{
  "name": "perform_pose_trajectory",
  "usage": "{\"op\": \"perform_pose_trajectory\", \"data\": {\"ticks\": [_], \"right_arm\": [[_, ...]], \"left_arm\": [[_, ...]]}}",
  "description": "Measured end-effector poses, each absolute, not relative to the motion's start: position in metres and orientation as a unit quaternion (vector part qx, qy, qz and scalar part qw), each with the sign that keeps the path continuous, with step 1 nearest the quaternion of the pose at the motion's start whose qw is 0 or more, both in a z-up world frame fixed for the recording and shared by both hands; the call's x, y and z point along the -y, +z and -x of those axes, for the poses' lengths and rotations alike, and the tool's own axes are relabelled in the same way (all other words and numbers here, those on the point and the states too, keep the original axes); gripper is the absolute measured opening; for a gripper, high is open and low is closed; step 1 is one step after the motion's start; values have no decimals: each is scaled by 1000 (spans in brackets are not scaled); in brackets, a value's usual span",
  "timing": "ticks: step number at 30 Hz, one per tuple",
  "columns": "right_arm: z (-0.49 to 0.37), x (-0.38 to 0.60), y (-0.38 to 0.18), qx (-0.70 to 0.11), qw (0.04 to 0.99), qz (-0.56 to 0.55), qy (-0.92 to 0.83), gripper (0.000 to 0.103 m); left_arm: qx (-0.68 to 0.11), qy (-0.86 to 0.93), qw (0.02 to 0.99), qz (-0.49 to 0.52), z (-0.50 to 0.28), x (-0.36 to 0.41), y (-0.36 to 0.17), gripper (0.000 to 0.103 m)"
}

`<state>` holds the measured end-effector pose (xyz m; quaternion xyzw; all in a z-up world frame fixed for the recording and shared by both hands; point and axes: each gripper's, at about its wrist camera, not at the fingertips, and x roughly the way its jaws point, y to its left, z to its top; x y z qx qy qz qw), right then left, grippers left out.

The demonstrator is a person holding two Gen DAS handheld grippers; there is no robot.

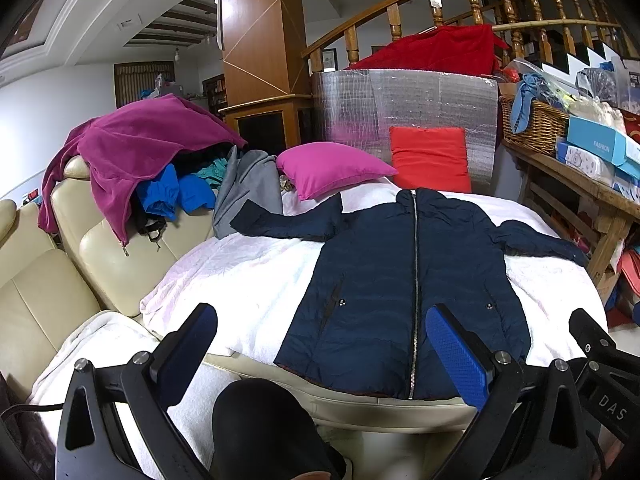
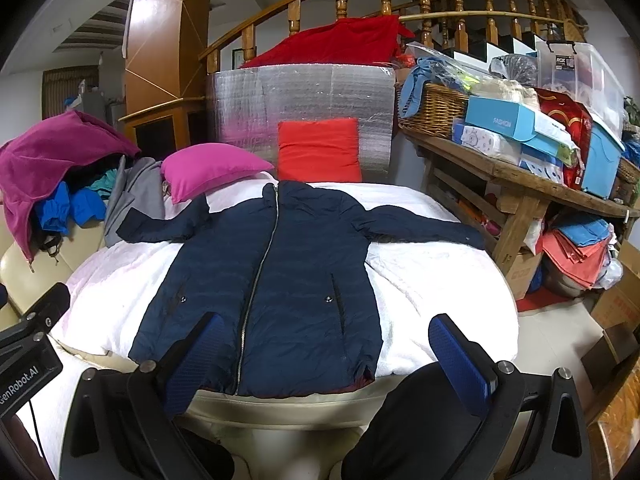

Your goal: Fold large clothes

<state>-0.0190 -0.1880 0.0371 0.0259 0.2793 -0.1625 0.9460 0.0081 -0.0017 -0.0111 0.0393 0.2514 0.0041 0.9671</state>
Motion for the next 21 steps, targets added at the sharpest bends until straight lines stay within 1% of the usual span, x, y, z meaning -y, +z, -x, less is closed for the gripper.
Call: {"op": "perform_pose_trajectory", "data": {"ticks": [21], "right_arm": [[12, 195, 32, -291, 943, -32, -161, 103]], "left_arm": [[-257, 3, 965, -43, -12, 4, -13, 103]]}}
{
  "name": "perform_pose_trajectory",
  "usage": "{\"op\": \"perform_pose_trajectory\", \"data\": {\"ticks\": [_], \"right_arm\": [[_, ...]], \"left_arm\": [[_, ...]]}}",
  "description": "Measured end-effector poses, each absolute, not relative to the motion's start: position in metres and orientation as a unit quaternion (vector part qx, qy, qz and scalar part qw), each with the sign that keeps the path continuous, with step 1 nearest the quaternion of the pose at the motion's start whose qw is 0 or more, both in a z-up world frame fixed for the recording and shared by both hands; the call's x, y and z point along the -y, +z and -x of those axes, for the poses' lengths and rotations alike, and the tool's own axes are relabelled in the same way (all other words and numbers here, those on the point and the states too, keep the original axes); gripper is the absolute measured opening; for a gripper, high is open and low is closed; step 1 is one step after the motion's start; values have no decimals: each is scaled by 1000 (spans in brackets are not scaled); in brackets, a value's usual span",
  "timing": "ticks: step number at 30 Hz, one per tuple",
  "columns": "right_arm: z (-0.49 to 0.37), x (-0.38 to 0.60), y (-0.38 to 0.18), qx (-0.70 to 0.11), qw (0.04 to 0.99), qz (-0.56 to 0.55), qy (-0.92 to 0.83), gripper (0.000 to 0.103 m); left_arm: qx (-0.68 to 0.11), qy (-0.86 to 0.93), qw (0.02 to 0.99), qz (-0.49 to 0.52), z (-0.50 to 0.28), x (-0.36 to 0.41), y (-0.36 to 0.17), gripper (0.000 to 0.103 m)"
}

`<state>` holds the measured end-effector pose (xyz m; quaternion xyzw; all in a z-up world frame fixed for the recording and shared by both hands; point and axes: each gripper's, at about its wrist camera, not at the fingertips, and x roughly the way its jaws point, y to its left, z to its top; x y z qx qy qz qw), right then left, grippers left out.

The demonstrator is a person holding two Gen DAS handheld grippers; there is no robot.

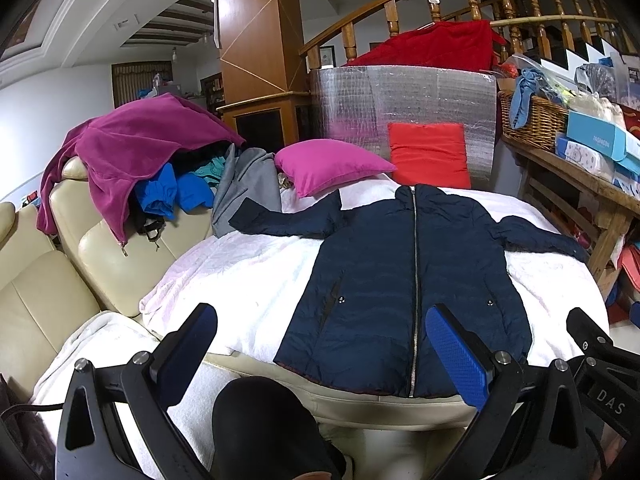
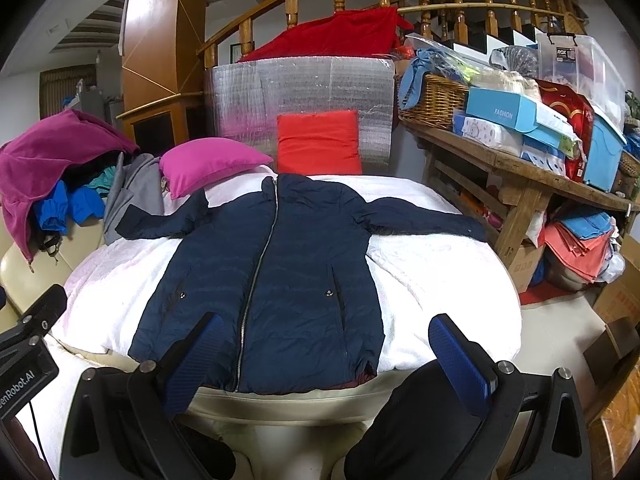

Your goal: Fold large clothes

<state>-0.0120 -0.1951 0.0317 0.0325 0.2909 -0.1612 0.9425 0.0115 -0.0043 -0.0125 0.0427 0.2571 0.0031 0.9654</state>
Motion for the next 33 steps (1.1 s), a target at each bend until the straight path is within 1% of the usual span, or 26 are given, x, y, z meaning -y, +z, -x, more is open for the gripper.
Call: {"op": "perform_pose_trajectory", "data": {"ticks": [10, 20, 25, 30, 33], "right_arm": [[-13, 215, 36, -292, 939, -46, -175, 103], [-82, 255, 11, -322, 923, -57, -202, 103], [-133, 303, -6, -332, 918, -103, -193, 103], [-190, 372, -32, -329, 911, -163, -187, 103], [-219, 426, -57, -323, 900, -226, -186, 103]], "left_arm": [[-262, 17, 964, -45, -30, 5, -12, 103], [-304, 34, 950, -61, -100, 18, -41, 103], [-347, 25, 934, -76, -167, 36, -73, 103], [-397, 25, 912, -101, -257, 69, -129, 103], [-433, 19, 896, -103, -310, 88, -167, 103]]}}
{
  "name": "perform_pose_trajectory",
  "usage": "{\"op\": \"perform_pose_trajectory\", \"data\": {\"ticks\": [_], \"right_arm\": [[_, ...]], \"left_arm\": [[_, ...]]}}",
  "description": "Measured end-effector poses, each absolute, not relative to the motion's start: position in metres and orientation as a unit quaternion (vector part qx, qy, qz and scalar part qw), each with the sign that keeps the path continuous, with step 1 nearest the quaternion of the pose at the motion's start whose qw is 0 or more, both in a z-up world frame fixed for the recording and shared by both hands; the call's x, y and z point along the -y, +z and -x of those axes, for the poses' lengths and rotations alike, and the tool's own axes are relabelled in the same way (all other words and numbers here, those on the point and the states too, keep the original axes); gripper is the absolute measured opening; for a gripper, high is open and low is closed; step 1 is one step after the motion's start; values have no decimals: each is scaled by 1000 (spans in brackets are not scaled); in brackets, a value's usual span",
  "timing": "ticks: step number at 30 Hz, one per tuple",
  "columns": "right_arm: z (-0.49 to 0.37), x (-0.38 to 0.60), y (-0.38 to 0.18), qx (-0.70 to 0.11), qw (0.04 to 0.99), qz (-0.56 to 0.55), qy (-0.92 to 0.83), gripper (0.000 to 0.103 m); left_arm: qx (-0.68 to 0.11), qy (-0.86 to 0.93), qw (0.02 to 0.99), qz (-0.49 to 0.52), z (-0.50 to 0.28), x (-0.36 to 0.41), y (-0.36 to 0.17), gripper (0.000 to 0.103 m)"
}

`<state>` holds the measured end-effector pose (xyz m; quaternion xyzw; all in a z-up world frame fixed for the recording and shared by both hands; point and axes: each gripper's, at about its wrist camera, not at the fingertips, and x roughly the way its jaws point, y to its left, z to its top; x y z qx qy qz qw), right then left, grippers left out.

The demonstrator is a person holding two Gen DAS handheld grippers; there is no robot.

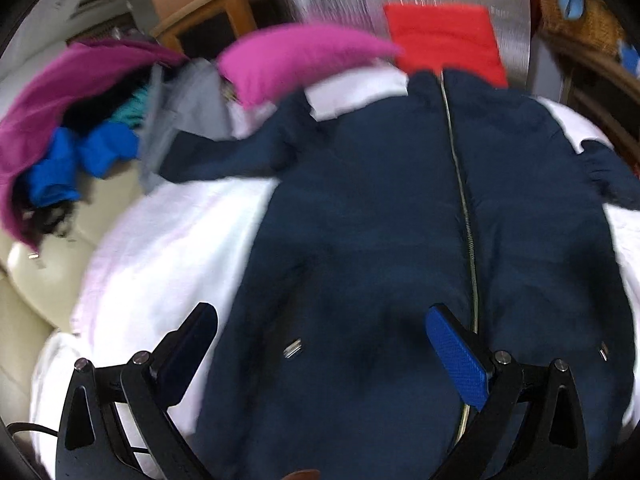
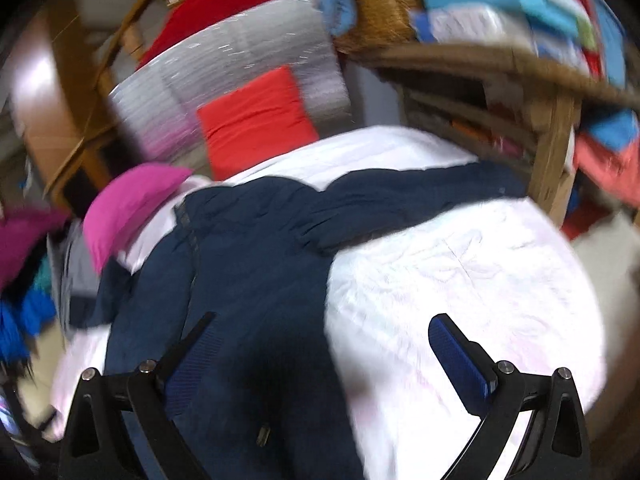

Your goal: Fold large clothes

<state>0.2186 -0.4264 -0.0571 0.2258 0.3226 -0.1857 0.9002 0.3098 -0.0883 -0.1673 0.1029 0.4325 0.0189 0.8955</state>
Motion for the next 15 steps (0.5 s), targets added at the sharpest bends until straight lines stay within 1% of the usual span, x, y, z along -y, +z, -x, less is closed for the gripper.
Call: {"op": "perform_pose_trajectory", "data": {"ticks": [1, 5, 8, 10, 12, 15], "right_arm": [[-229, 453, -69, -315, 893, -258, -190, 103], [-248, 532, -106, -284, 864, -364, -201, 103], [-254, 595, -140, -238, 817, -486, -197, 103], [-262, 634, -170, -206, 770, -575, -184, 103], [-266, 657, -191, -170, 743, -622, -179, 103], [-276, 678, -206, -158, 726, -642, -191, 98]], "left_arm": [[-444, 17, 890, -102, -328, 95, -183, 103], [-476, 9, 873, -107, -362, 112, -216, 103], [-471, -1, 875, -113, -369, 120, -224, 103], [-469, -12, 876, -110, -370, 120, -227, 103], [-469, -22, 878, -91, -368, 114, -231, 103], [-459, -40, 886, -61, -365, 105, -236, 103]]}}
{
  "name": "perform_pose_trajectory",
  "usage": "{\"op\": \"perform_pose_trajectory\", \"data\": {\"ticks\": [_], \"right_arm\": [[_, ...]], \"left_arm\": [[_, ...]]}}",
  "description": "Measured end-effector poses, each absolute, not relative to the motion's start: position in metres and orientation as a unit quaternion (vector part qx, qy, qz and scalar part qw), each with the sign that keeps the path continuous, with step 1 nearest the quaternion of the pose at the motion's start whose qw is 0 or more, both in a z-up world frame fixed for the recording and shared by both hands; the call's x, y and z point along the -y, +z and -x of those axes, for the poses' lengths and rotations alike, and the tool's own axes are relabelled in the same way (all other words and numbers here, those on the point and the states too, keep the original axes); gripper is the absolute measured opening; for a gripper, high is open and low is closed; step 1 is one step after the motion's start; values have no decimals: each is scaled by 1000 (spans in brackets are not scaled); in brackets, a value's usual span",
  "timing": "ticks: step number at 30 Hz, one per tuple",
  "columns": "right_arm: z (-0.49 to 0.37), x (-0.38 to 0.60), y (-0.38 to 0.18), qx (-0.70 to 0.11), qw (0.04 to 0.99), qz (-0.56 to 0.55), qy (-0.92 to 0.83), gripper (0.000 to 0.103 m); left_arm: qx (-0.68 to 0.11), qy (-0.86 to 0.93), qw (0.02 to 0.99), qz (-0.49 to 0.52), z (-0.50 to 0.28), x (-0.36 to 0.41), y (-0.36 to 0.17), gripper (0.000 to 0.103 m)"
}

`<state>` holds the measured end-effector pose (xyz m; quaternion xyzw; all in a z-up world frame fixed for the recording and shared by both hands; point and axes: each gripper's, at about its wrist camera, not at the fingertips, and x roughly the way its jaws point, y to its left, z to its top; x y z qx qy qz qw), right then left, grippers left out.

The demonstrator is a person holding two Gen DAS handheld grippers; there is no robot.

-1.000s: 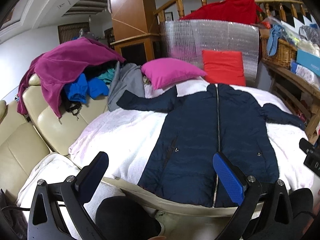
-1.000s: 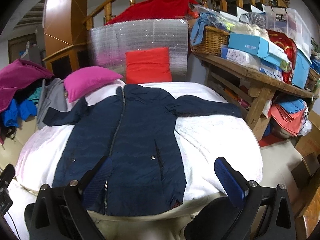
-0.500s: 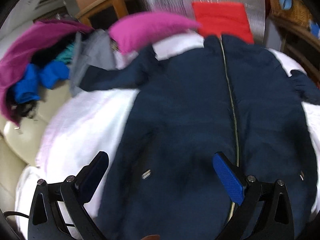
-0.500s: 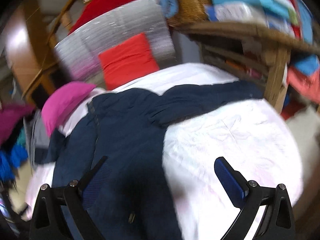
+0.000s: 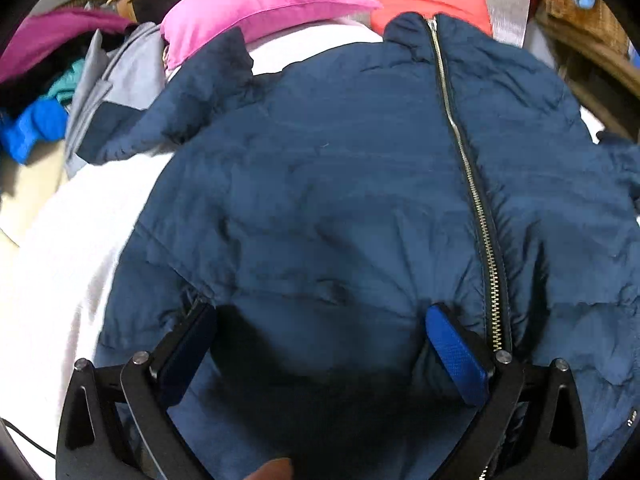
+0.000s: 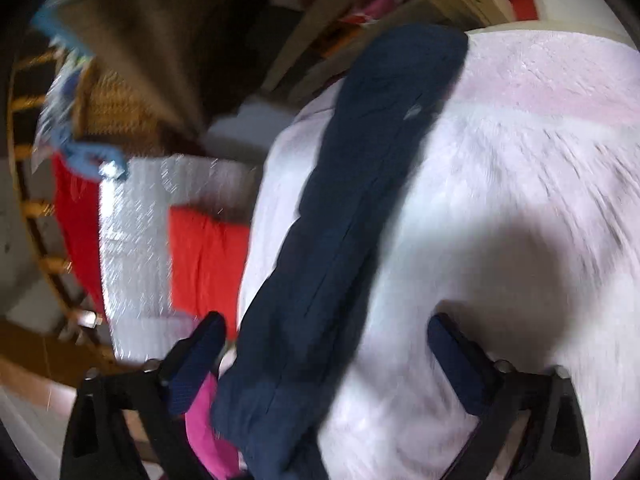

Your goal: Fold large clothes

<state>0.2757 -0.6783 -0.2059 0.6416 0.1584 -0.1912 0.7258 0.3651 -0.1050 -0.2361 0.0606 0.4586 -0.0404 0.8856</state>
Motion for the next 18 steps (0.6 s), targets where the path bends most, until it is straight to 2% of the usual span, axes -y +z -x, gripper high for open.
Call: {"op": "perform_pose_trajectory", "data": {"ticks": [3, 5, 7, 8, 10, 13, 18], "right_arm": [[-293, 696, -196, -151, 747, -619, -193, 94], [-302, 701, -201, -170, 740, -613, -219, 83], [-307, 702, -203, -182, 743, -595, -247, 56], [-311, 702, -202, -194, 744, -586, -255, 50], [-315, 706, -202, -194, 750, -576, -260, 29], [-318, 702, -190, -182, 771, -552, -260, 19], [-330, 661, -141, -153, 823, -495, -232, 19]], "left_arm": [[-445, -47, 892, -66, -357, 105, -238, 103], [-445, -44, 892, -67, -354, 107, -236, 103], [-449, -43, 890, -67, -357, 107, -235, 103], [-450, -43, 889, -66, -357, 107, -235, 103], [-450, -42, 889, -70, -359, 108, -236, 103], [-467, -42, 881, -68, -368, 107, -233, 103], [-487, -43, 871, -52, -384, 105, -220, 103]]}}
